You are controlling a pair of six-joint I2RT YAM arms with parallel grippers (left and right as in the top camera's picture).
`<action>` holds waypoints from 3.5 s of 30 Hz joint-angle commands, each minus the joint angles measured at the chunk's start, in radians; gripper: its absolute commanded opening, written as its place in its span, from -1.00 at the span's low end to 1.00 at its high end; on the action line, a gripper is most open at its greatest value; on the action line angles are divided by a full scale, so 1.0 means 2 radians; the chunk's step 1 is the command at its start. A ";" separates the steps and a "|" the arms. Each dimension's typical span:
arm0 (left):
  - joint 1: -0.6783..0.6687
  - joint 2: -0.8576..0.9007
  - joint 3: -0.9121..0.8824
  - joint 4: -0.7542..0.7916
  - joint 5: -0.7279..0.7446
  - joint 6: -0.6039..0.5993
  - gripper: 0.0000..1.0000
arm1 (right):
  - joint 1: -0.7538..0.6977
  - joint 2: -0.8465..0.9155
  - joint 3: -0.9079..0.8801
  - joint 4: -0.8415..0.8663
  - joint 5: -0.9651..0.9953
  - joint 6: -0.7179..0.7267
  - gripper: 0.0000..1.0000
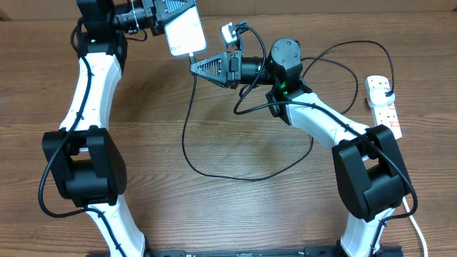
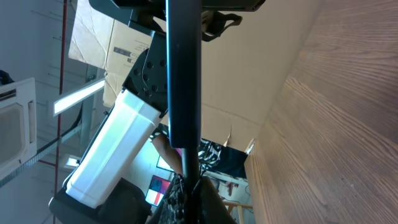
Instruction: Plug charger to phone and switch on socket
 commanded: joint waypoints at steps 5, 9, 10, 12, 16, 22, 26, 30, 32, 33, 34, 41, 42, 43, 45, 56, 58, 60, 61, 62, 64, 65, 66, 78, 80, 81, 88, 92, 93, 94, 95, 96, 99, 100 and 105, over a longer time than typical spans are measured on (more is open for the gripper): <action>-0.004 -0.007 0.006 0.002 0.074 0.024 -0.92 | -0.004 -0.015 0.008 -0.001 0.026 -0.013 -0.92; -0.004 -0.007 0.006 0.002 0.090 0.036 -0.92 | -0.004 -0.015 0.008 -0.001 0.018 -0.013 -0.92; -0.004 -0.007 0.006 0.002 0.089 0.037 -0.92 | -0.004 -0.015 0.008 -0.001 0.018 -0.013 -0.92; -0.005 -0.007 0.006 0.002 0.089 0.037 -0.92 | -0.004 -0.015 0.008 -0.001 0.017 -0.013 -0.92; -0.008 -0.007 0.006 0.002 0.088 0.038 -0.91 | -0.004 -0.015 0.008 -0.001 0.018 -0.013 -0.92; -0.012 -0.007 0.006 0.002 0.075 0.038 -0.91 | -0.004 -0.015 0.008 0.000 0.018 -0.016 -0.92; -0.013 -0.007 0.006 0.002 0.086 0.042 -0.92 | -0.004 -0.015 0.008 -0.004 -0.001 -0.034 -0.92; -0.013 -0.007 0.006 0.002 0.109 0.061 -0.92 | -0.004 -0.015 0.008 -0.019 -0.002 -0.041 -0.92; -0.013 -0.007 0.006 0.002 0.119 0.063 -0.92 | -0.004 -0.015 0.008 -0.023 -0.003 -0.042 -0.93; -0.013 -0.007 0.006 0.002 0.123 0.064 -0.92 | -0.004 -0.015 0.008 -0.023 -0.004 -0.043 -0.92; -0.013 -0.007 0.006 0.002 0.123 0.064 -0.92 | -0.004 -0.015 0.008 -0.023 -0.004 -0.043 -0.92; -0.013 -0.007 0.006 0.002 0.117 0.064 -0.92 | -0.004 -0.015 0.008 -0.023 0.000 -0.042 -0.92; -0.013 -0.007 0.006 0.002 0.112 0.064 -0.91 | -0.004 -0.015 0.008 -0.023 0.002 -0.041 -0.93; -0.013 -0.007 0.006 0.002 0.104 0.064 -0.92 | -0.004 -0.015 0.008 -0.022 0.004 -0.041 -0.92; -0.014 -0.007 0.006 0.002 0.086 0.064 -0.92 | -0.004 -0.015 0.008 -0.023 0.010 -0.041 -0.92; -0.029 -0.007 0.006 0.002 0.015 0.064 -0.91 | -0.004 -0.015 0.008 -0.011 0.040 -0.029 -0.92; -0.029 -0.007 0.006 0.002 0.012 0.064 -0.91 | -0.004 -0.015 0.008 -0.011 0.039 -0.029 -0.92; -0.029 -0.007 0.006 0.002 0.014 0.064 -0.91 | -0.004 -0.015 0.008 -0.011 0.039 -0.029 -0.92; -0.029 -0.007 0.006 0.002 0.018 0.064 -0.91 | -0.004 -0.015 0.008 -0.011 0.039 -0.029 -0.92; -0.029 -0.007 0.006 0.002 0.022 0.064 -0.91 | -0.004 -0.015 0.008 -0.011 0.039 -0.029 -0.92; -0.029 -0.007 0.006 0.002 0.031 0.064 -0.92 | -0.004 -0.015 0.008 -0.011 0.039 -0.030 -0.92; -0.029 -0.007 0.006 0.002 0.037 0.064 -0.92 | -0.004 -0.015 0.008 -0.011 0.037 -0.030 -0.92; -0.028 -0.007 0.006 0.002 0.041 0.064 -0.92 | -0.004 -0.015 0.008 -0.011 0.035 -0.030 -0.92; 0.007 -0.007 0.006 0.005 0.113 0.064 -0.92 | -0.005 -0.015 0.008 -0.012 0.005 -0.032 -0.92; 0.013 -0.007 0.006 0.004 0.124 0.064 -0.91 | -0.005 -0.015 0.008 -0.014 0.006 -0.033 -0.92; 0.014 -0.007 0.006 0.002 0.124 0.064 -0.92 | -0.005 -0.015 0.008 -0.014 0.006 -0.034 -0.92; 0.007 -0.007 0.006 0.002 0.122 0.062 -0.91 | -0.004 -0.015 0.008 -0.014 0.013 -0.033 -0.92; 0.004 -0.007 0.006 0.002 0.112 0.062 -0.91 | -0.004 -0.015 0.008 -0.014 0.003 -0.034 -0.92; 0.004 -0.007 0.006 0.002 0.111 0.062 -0.92 | -0.004 -0.015 0.008 -0.014 -0.001 -0.034 -0.92; 0.005 -0.007 0.006 0.002 0.112 0.062 -0.91 | -0.004 -0.015 0.008 -0.016 -0.004 -0.034 -0.92; 0.006 -0.007 0.006 0.002 0.114 0.062 -0.91 | -0.004 -0.015 0.008 -0.017 -0.005 -0.034 -0.92; 0.007 -0.007 0.006 0.002 0.116 0.062 -0.91 | -0.005 -0.015 0.008 -0.017 -0.006 -0.036 -0.92; 0.011 -0.007 0.006 0.002 0.119 0.062 -0.92 | -0.006 -0.015 0.008 -0.017 -0.006 -0.037 -0.92; 0.012 -0.007 0.006 0.002 0.117 0.062 -0.91 | -0.006 -0.015 0.008 -0.017 -0.006 -0.037 -0.93; 0.012 -0.007 0.006 0.002 0.086 0.062 -0.91 | 0.000 -0.015 0.008 -0.018 -0.015 -0.037 -0.92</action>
